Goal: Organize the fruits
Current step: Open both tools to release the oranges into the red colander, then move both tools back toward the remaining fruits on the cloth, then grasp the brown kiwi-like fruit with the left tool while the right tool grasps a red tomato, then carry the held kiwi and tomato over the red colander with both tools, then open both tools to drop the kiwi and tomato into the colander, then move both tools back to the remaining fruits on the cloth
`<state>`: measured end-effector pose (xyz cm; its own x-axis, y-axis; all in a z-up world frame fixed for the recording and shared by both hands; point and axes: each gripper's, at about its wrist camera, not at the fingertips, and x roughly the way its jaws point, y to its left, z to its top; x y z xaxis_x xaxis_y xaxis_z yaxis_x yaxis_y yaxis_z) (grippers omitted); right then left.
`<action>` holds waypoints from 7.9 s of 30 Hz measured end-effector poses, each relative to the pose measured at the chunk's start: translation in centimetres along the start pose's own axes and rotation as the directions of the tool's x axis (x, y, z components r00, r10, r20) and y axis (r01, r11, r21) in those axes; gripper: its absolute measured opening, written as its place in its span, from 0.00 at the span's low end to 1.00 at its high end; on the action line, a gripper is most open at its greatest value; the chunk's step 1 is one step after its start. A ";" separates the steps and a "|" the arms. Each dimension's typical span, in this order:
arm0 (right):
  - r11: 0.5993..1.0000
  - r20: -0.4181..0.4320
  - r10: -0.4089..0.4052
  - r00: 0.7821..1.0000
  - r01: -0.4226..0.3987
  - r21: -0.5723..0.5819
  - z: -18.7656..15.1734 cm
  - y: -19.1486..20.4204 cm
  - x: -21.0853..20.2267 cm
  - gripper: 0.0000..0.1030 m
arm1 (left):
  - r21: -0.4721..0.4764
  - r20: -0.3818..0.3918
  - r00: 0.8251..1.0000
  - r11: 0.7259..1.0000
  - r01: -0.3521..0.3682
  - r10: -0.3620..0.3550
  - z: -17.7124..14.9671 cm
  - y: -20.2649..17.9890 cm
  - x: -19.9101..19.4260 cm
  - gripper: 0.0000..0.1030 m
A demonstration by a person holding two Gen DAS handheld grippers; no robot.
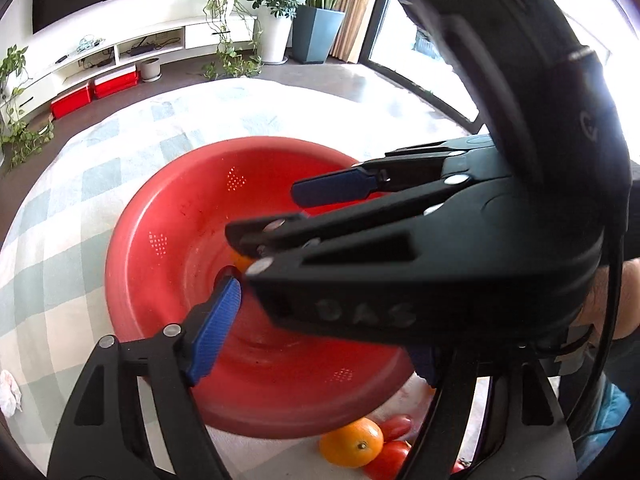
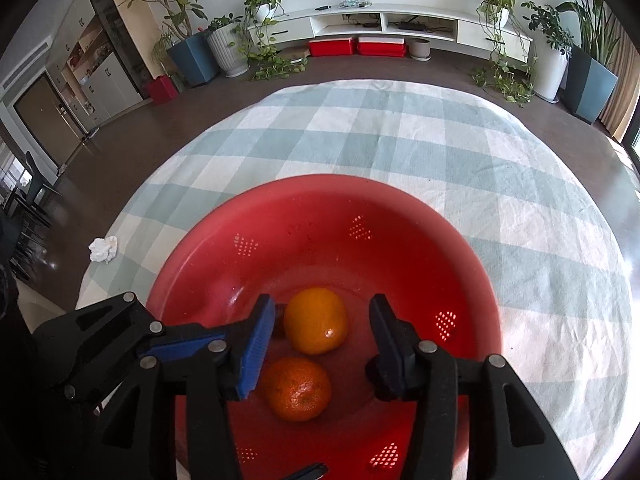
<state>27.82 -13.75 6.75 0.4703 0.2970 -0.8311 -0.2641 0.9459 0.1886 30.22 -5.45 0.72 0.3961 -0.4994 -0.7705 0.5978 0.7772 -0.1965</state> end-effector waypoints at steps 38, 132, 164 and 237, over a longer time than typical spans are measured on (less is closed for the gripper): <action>0.985 0.293 0.122 0.948 -0.151 0.080 -23.6 2.7 -14.1 0.83 | 0.193 -0.107 0.989 0.978 -0.084 0.106 -17.3 -7.9 -9.7 0.98; 0.998 0.132 0.047 0.990 -0.042 -0.042 -22.3 5.4 -9.8 0.34 | -0.090 0.003 1.000 0.996 -0.023 0.023 -17.5 -4.3 -9.9 0.26; 0.999 0.266 0.033 0.963 -0.024 -0.034 -2.5 -1.9 -11.1 0.34 | -0.040 0.076 0.987 0.989 -0.142 0.145 -0.6 -0.1 -5.2 0.26; 0.991 0.283 0.012 0.959 -0.050 0.127 -15.3 -2.1 -11.8 0.75 | -0.031 0.146 0.973 0.984 -0.177 0.179 -7.3 -5.6 -11.0 0.94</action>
<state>9.92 -21.21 8.10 0.6865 0.3331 -0.6464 -0.1781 0.9389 0.2946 17.48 -1.49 5.91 0.5943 -0.4024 -0.6963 0.4967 0.8646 -0.0757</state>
